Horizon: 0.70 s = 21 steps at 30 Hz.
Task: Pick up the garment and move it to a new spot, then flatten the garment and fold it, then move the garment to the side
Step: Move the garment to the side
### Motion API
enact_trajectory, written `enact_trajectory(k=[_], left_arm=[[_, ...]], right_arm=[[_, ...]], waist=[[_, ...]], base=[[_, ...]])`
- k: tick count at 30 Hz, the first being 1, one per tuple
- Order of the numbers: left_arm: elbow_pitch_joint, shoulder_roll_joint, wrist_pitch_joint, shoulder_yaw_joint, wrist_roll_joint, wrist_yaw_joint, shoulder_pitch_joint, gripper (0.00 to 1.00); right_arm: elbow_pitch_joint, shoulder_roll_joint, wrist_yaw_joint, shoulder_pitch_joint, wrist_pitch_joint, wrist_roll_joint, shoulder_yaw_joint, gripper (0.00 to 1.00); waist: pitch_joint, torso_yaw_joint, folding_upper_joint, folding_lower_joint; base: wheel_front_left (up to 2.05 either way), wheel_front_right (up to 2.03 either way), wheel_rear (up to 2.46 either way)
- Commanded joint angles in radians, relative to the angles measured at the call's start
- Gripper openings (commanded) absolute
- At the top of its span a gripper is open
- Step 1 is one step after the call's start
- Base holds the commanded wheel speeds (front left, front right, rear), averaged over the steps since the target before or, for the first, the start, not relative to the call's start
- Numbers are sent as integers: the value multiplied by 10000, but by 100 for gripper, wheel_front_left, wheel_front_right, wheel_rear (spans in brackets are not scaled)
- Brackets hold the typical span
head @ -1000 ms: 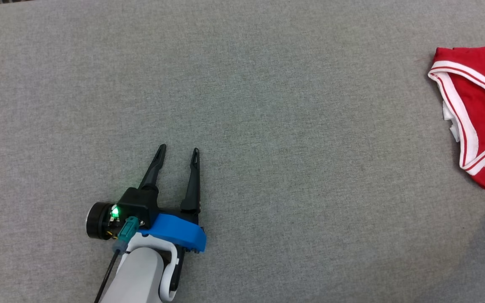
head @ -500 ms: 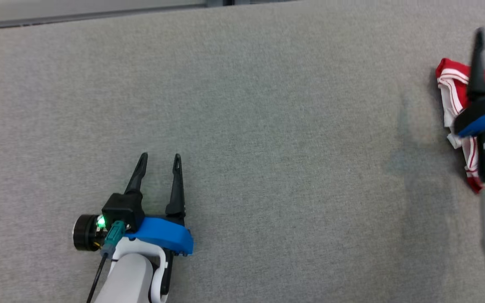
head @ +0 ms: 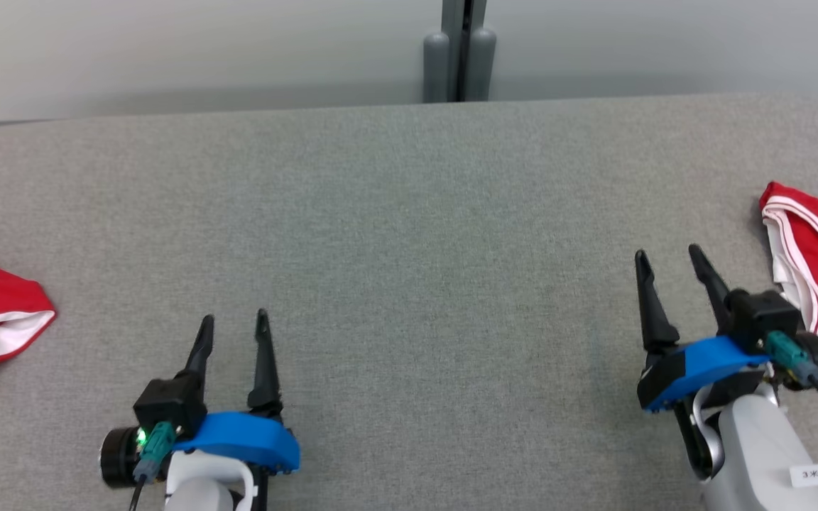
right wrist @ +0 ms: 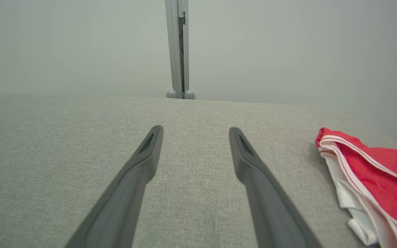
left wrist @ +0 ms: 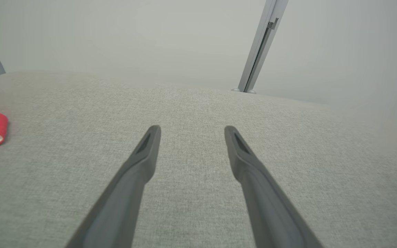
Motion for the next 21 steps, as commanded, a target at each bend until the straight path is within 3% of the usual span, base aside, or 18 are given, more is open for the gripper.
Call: enact_trajectory(k=[1, 13, 21], left_arm=[[-48, 0, 1, 102, 20, 47, 94, 100], [0, -1, 1, 951, -18, -41, 1124, 100], [-93, 2, 0, 956, -94, -47, 1383, 100]], right_arm=[[-71, 8, -2, 212, 0, 21, -9, 100], [-33, 59, -2, 1430, 2, 299, 353, 100], [56, 65, -1, 1726, 2, 602, 536, 100]], waist=[[-115, -3, 0, 1], [-1470, -43, 0, 1], [-1579, 145, 0, 1]], base=[[0, 0, 0], [0, 0, 0], [0, 0, 0]])
